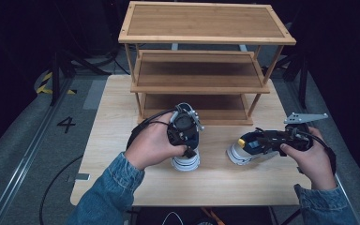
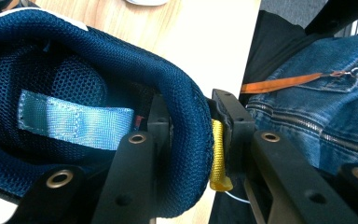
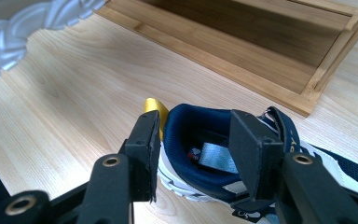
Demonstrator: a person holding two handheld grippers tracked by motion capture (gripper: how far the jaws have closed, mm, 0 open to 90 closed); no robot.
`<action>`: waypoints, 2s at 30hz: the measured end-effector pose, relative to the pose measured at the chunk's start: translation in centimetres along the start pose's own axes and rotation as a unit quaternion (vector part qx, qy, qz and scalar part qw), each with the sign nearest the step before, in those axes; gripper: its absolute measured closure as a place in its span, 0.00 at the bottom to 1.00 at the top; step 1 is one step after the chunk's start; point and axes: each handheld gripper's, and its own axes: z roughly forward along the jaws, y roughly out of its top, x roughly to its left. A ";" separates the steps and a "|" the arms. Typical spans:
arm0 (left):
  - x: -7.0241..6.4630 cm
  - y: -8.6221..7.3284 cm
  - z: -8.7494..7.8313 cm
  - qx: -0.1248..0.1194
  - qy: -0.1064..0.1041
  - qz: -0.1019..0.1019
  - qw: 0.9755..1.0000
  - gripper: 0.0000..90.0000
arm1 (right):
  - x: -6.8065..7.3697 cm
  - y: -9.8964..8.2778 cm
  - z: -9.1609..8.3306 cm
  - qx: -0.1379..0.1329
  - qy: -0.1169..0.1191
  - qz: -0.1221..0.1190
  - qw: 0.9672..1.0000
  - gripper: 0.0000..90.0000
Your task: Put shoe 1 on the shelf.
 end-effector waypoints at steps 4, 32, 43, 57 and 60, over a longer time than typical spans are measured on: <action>-0.5 0.4 -1.3 -0.004 0.003 0.007 1.000 0.79 | 0.0 0.0 0.1 0.001 0.000 -0.002 1.000 0.61; 1.2 4.2 -7.4 -0.023 0.024 0.055 0.998 0.79 | -0.4 -0.5 0.4 0.010 0.005 0.007 1.000 0.60; 5.0 4.9 -9.1 -0.037 0.051 0.051 0.997 0.79 | -0.8 -0.8 0.3 0.012 0.004 0.012 1.000 0.60; 11.5 6.4 -7.6 -0.052 0.061 0.071 0.994 0.78 | -1.0 -1.1 0.5 0.016 0.006 0.013 1.000 0.60; 12.4 6.7 -7.3 -0.047 0.060 0.069 0.995 0.77 | -1.1 -1.1 0.5 0.016 0.007 0.012 1.000 0.60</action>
